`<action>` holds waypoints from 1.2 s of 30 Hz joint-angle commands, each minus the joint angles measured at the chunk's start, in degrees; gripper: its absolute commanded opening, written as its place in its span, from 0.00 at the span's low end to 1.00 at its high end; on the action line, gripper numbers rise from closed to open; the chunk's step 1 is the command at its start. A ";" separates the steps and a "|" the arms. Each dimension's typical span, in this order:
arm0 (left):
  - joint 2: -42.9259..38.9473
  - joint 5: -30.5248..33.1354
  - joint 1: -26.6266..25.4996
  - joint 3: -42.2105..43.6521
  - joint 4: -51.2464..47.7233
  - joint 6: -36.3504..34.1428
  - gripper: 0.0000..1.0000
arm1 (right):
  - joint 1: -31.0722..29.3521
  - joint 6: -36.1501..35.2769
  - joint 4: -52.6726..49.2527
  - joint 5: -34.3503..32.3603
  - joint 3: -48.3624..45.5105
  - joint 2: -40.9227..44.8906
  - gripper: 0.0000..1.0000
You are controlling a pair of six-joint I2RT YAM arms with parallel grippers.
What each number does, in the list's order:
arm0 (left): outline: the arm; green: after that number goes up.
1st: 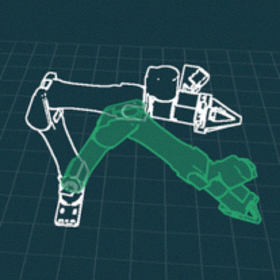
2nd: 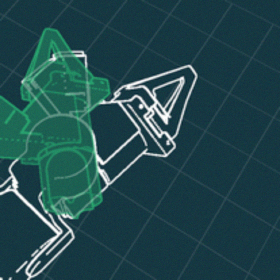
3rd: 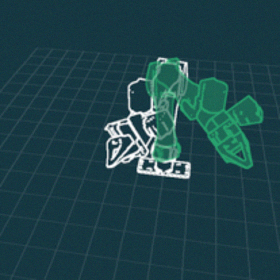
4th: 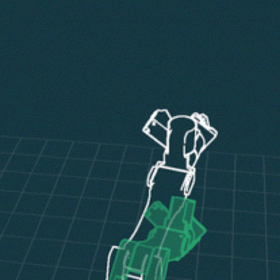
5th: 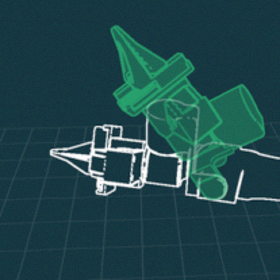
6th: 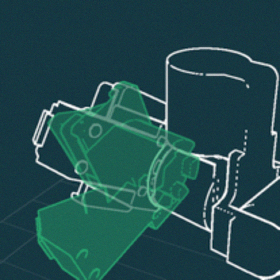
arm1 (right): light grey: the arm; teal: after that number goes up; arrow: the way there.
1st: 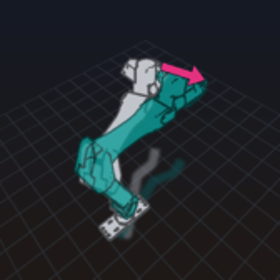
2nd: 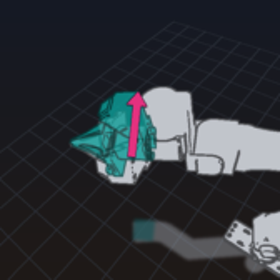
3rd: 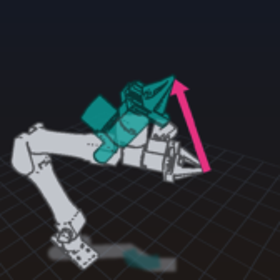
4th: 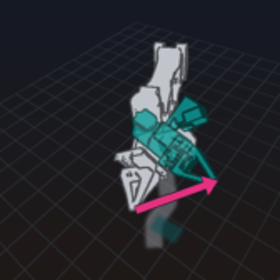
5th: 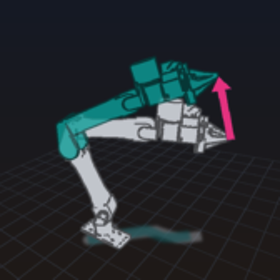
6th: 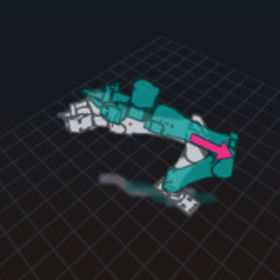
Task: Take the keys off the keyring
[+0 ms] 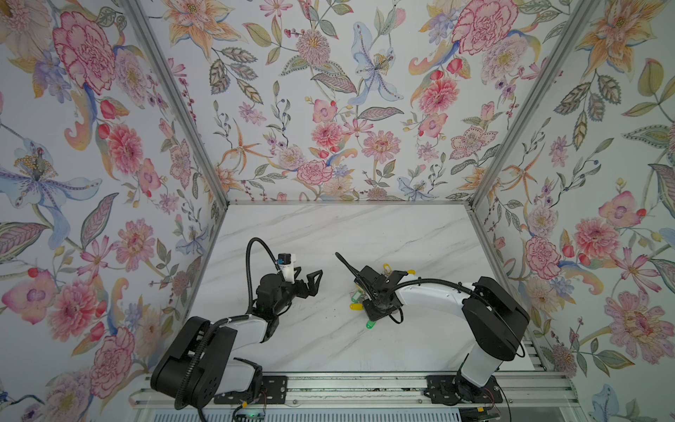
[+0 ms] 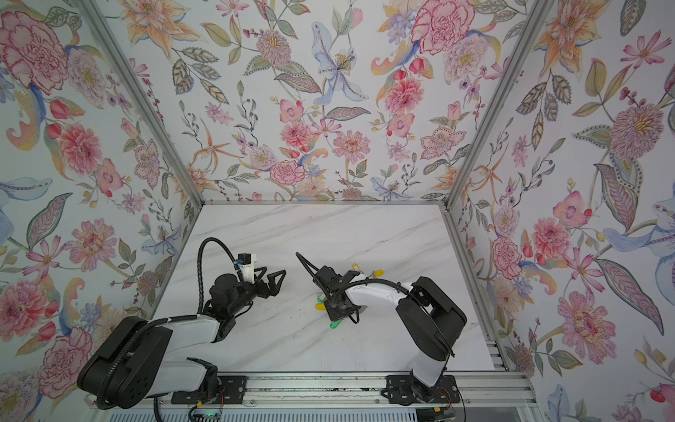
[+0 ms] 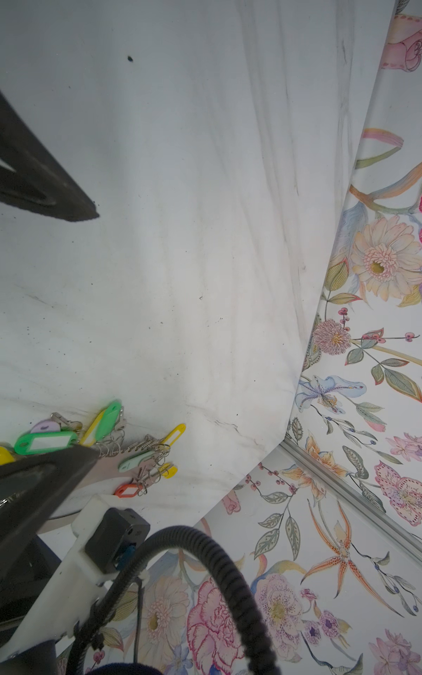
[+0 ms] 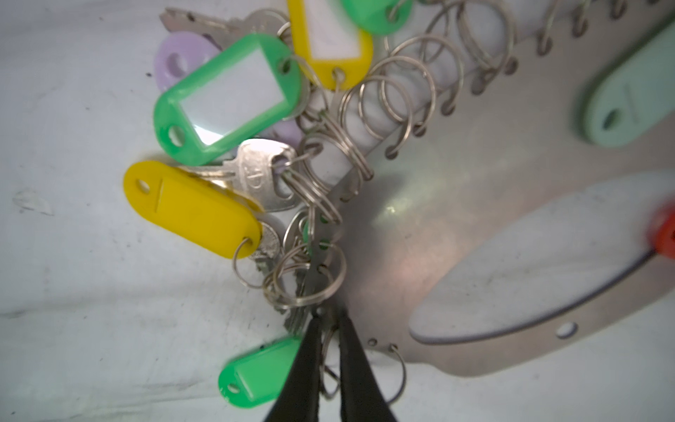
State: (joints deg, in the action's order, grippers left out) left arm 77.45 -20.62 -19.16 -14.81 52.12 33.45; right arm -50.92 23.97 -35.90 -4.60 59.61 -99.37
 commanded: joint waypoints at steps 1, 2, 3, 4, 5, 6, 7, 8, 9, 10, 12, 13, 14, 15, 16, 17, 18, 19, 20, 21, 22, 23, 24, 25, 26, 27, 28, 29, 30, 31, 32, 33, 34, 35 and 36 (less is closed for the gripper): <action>-0.37 -0.48 -0.39 -1.10 0.18 -0.67 0.99 | 0.04 1.30 -1.26 -0.35 1.11 0.56 0.14; -0.51 -0.35 -0.36 -1.02 0.18 -0.67 0.99 | 0.19 1.42 -0.98 -0.09 1.26 0.51 0.13; -0.64 -0.08 -0.39 -0.95 0.09 -0.75 0.99 | 0.20 1.46 -0.77 0.15 1.36 0.43 0.12; -0.63 0.30 -0.36 -0.86 -0.05 -0.90 0.99 | 0.28 1.48 -0.52 0.49 1.53 0.36 0.12; -0.63 0.41 -0.38 -0.84 -0.17 -1.02 0.99 | 0.39 1.50 -0.16 0.90 1.63 0.41 0.12; -0.63 0.28 -0.40 -0.92 -0.19 -0.85 0.99 | 0.48 1.58 0.14 1.19 1.51 0.43 0.12; -0.67 -0.22 -0.38 -1.01 -0.09 -0.76 0.99 | 0.60 1.65 0.46 1.64 1.39 0.64 0.12; -0.72 -0.52 -0.37 -1.01 0.00 -0.68 0.99 | 0.65 1.77 0.87 1.89 1.30 0.83 0.12; -0.85 -0.48 -0.35 -1.01 0.02 -0.67 0.99 | 0.75 1.84 1.16 2.19 1.21 0.97 0.10; -0.94 -0.22 -0.42 -0.88 0.05 -0.75 0.99 | 0.96 1.85 1.30 2.47 1.25 0.98 0.09; -0.99 0.32 -0.44 -0.75 -0.17 -0.91 0.99 | 1.10 1.81 1.30 2.56 1.45 0.93 0.08; -0.93 0.32 -0.40 -0.79 -0.13 -0.89 0.99 | 1.22 1.83 1.35 2.51 1.46 1.18 0.07; -0.85 -0.10 -0.38 -0.88 0.06 -0.72 0.99 | 1.26 1.88 1.52 2.63 1.32 1.44 0.06; -0.74 -0.45 -0.36 -0.92 0.22 -0.59 0.99 | 1.25 2.01 1.77 2.69 1.30 1.67 0.06; -0.72 -0.66 -0.36 -0.92 0.30 -0.45 0.99 | 1.28 2.01 1.96 2.91 1.29 1.89 0.06; -0.67 -0.64 -0.36 -0.86 0.40 -0.42 0.99 | 1.41 1.96 1.92 3.09 1.29 1.98 0.06; -0.63 -0.32 -0.42 -0.84 0.40 -0.49 0.99 | 1.59 2.05 1.93 3.13 1.44 2.15 0.06; -0.55 -0.07 -0.36 -0.78 0.29 -0.66 0.99 | 1.63 1.96 1.93 3.21 1.63 2.11 0.06; -0.38 -0.01 -0.40 -0.83 0.22 -0.62 0.99 | 1.70 1.96 1.93 3.43 1.79 2.23 0.06; -0.22 -0.18 -0.36 -0.90 0.31 -0.54 0.99 | 1.70 2.05 1.96 3.62 1.91 2.32 0.06; -0.12 -0.59 -0.42 -1.01 0.44 -0.36 0.99 | 1.70 2.15 1.97 3.72 1.91 2.50 0.06; -0.02 -1.05 -0.39 -1.09 0.56 -0.19 0.99 | 1.73 2.34 1.97 3.60 1.82 2.71 0.06; -0.15 -1.03 -0.39 -1.03 0.61 -0.14 0.99 | 1.70 2.31 1.93 3.63 1.78 2.93 0.06; -0.17 -0.89 -0.35 -1.01 0.62 -0.22 0.99 | 1.87 2.38 1.92 3.66 1.67 3.17 0.06; -0.28 -0.61 -0.36 -0.93 0.45 -0.39 0.99 | 2.02 2.33 1.93 3.72 1.65 3.37 0.06; -0.37 -0.26 -0.41 -0.84 0.40 -0.49 0.99 | 2.18 2.36 1.97 4.00 1.56 3.69 0.06; -0.39 -0.22 -0.39 -0.84 0.44 -0.49 0.99 | 2.39 2.32 1.97 4.35 1.56 4.01 0.06; -0.37 -0.48 -0.35 -0.84 0.51 -0.41 0.99 | 2.40 2.36 1.94 4.59 1.49 4.38 0.06; -0.44 -0.89 -0.38 -0.92 0.59 -0.20 0.99 | 2.41 2.39 1.96 4.68 1.56 4.82 0.06; -0.59 -1.02 -0.36 -0.92 0.70 -0.16 0.99 | 2.49 2.39 1.93 4.84 1.52 5.11 0.06; -0.71 -1.06 -0.38 -0.79 0.83 -0.21 0.99 | 2.73 2.36 1.90 5.13 1.56 5.37 0.06; -0.89 -0.72 -0.37 -0.62 0.79 -0.35 0.99 | 2.96 2.26 1.96 5.45 1.56 5.49 0.06; -0.98 -0.41 -0.42 -0.49 0.79 -0.47 0.99 | 3.21 2.11 1.96 5.80 1.54 5.58 0.06; -1.07 -0.23 -0.36 -0.41 0.79 -0.49 0.99 | 3.41 2.00 1.95 6.08 1.53 5.54 0.06; -1.03 -0.40 -0.39 -0.40 0.90 -0.41 0.99 | 3.68 1.90 1.97 6.66 1.47 5.53 0.06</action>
State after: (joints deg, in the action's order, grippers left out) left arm 77.45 -20.80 -19.16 -14.81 52.16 33.47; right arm -47.90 25.34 -33.63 0.67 59.96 -95.24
